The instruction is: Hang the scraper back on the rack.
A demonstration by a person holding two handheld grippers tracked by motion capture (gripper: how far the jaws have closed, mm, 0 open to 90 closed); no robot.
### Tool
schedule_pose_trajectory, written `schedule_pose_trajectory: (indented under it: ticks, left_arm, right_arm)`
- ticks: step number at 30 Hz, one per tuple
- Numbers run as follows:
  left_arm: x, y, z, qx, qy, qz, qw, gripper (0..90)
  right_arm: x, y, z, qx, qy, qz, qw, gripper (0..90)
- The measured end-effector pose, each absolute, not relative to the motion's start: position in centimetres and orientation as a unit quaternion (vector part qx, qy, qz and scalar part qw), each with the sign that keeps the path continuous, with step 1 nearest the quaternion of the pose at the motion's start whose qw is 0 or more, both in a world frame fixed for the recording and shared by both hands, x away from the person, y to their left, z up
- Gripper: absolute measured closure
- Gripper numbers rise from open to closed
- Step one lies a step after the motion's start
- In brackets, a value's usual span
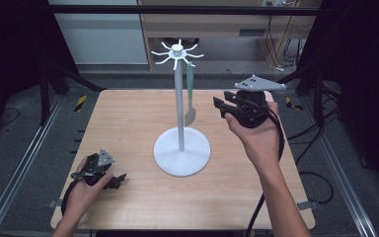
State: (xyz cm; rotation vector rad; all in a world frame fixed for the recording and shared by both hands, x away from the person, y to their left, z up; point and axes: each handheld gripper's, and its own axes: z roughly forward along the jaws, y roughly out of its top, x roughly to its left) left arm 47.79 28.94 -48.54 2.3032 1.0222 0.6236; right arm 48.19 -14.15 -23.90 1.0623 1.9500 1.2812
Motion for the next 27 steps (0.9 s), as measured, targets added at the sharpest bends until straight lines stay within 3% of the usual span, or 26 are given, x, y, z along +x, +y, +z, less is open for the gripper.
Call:
schedule_pose_trajectory:
  ticks: [27]
  left_arm:
    - [47.8, 28.8, -48.6, 0.857, 0.377, 0.229, 0.265, 3.4]
  right_arm:
    - [47.6, -17.0, -28.6, 0.437, 0.719, 0.461, 0.282, 41.7]
